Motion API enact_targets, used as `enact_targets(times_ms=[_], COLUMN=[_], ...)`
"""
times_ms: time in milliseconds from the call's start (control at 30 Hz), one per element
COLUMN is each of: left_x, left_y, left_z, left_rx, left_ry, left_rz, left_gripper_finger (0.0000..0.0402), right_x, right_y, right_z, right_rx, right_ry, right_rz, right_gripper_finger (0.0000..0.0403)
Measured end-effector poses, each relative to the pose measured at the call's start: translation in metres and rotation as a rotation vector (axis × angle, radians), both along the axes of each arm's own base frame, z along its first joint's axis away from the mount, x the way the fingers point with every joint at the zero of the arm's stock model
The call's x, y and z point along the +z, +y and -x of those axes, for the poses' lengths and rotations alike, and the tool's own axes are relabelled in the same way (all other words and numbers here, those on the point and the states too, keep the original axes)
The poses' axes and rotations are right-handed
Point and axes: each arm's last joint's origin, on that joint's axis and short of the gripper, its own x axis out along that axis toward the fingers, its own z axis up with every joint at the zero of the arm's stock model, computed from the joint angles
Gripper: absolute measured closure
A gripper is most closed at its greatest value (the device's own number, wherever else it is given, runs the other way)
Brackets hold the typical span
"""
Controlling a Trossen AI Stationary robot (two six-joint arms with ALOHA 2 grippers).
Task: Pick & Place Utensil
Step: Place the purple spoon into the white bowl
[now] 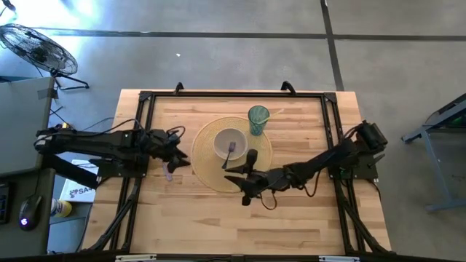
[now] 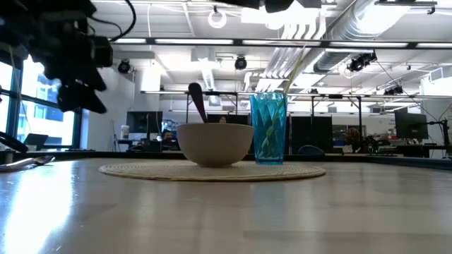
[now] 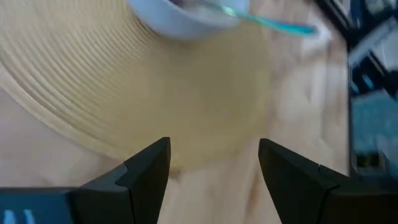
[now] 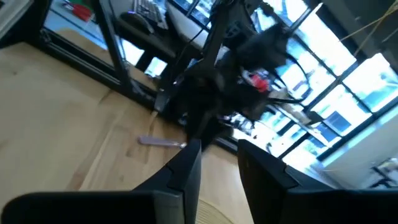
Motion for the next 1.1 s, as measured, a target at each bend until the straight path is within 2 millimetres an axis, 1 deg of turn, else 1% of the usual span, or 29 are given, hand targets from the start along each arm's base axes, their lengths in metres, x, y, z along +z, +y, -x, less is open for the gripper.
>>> enact_targets(times_ms=[100,233,300,400,467,533,600,700,767,933,1033,1100], left_x=[0.011,0.025,0.029,0.027,0.023,0.015,0.008,-0.001,-0.011,-0.033,-0.037,-0.035], left_y=[-0.016,-0.040,-0.050,-0.058,-0.059,-0.060,-0.061,-0.069,-0.075,-0.082,-0.088,-0.092], left_z=[0.003,0.008,0.011,0.018,0.022,0.023,0.021,0.008,0.000,-0.013,-0.024,-0.034], left_rx=[-0.073,-0.176,-0.221,-0.264,-0.286,-0.346,-0.414,-0.512,-0.573,-0.628,-0.659,-0.676], left_ry=[0.061,0.094,0.142,0.291,0.411,0.517,0.599,0.625,0.671,0.831,0.884,0.898], left_rz=[0.046,0.060,0.029,-0.108,-0.234,-0.342,-0.405,-0.426,-0.426,-0.454,-0.483,-0.528], left_gripper_finger=[0.0160,0.0160,0.0160,0.0160,0.0160,0.0160,0.0160,0.0160,0.0160,0.0160,0.0160,0.0160], right_x=[0.007,0.009,0.008,0.007,0.007,0.007,0.007,0.006,0.006,0.006,0.005,0.005], right_y=[0.004,0.007,0.008,0.010,0.010,0.010,0.010,0.010,0.010,0.009,0.009,0.009], right_z=[0.006,0.011,0.012,0.012,0.013,0.013,0.013,0.013,0.013,0.012,0.013,0.013], right_rx=[-0.031,-0.064,-0.077,-0.084,-0.085,-0.085,-0.086,-0.087,-0.089,-0.094,-0.094,-0.094], right_ry=[-0.003,0.024,0.033,0.040,0.048,0.046,0.043,0.047,0.046,0.049,0.058,0.061], right_rz=[0.031,0.070,0.078,0.082,0.084,0.074,0.060,0.059,0.058,0.061,0.061,0.061], right_gripper_finger=[0.0304,0.0304,0.0304,0.0304,0.0304,0.0304,0.0304,0.0304,0.0304,0.0304,0.0304,0.0304])
